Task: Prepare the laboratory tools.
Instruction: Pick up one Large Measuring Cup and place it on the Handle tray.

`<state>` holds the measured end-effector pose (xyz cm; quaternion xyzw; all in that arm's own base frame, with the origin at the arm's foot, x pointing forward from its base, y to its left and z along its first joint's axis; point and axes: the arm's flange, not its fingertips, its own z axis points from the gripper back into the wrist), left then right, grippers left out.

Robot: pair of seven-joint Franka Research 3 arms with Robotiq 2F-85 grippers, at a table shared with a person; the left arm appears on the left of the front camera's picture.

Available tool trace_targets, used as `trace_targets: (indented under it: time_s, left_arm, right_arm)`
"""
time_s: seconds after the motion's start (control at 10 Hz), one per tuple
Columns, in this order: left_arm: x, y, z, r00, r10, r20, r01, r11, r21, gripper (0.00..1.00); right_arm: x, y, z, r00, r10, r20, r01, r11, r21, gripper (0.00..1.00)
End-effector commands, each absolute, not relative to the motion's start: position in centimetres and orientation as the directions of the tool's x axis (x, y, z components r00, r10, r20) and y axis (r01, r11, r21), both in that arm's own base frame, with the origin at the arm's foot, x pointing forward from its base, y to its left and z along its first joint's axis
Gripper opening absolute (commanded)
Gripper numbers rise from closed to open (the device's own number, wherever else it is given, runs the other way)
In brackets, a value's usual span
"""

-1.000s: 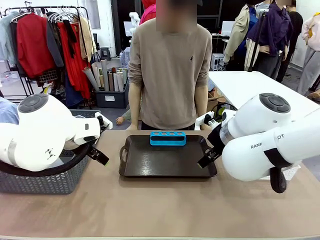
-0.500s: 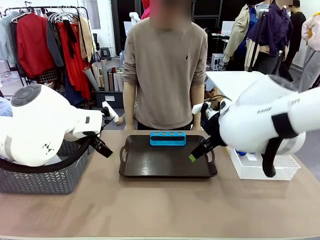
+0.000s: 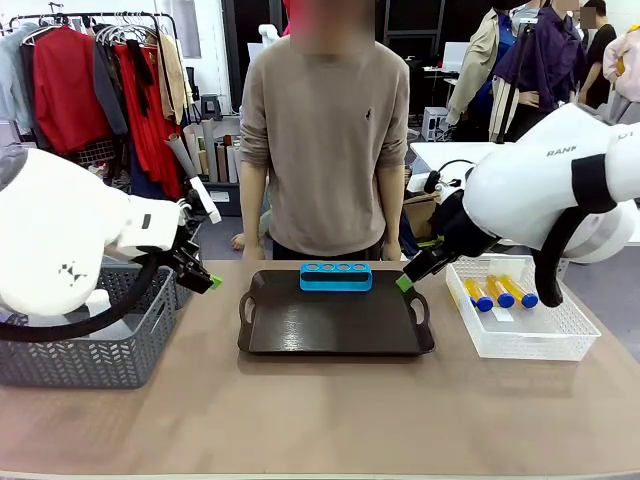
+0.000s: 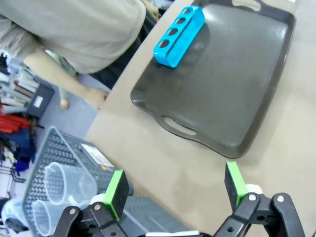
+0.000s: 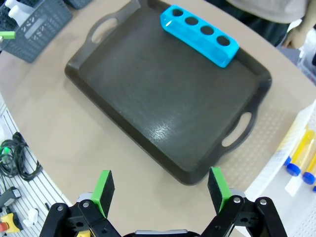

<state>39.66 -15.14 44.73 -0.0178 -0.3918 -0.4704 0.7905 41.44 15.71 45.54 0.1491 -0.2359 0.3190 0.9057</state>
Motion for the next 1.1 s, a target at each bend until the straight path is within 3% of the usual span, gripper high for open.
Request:
trace_targets:
  time_s: [0.0,1.0]
  left_arm:
    - [39.4,-15.97,44.3,0.287,-0.723,0.628,0.75,0.578,0.322,1.0]
    - [39.4,-15.97,44.3,0.287,-0.723,0.628,0.75,0.578,0.322,1.0]
  right_arm:
    - [41.01,16.34,45.12,0.689,0.513,0.511,-0.65,0.75,0.123,1.0]
    - [41.01,16.34,45.12,0.689,0.513,0.511,-0.65,0.75,0.123,1.0]
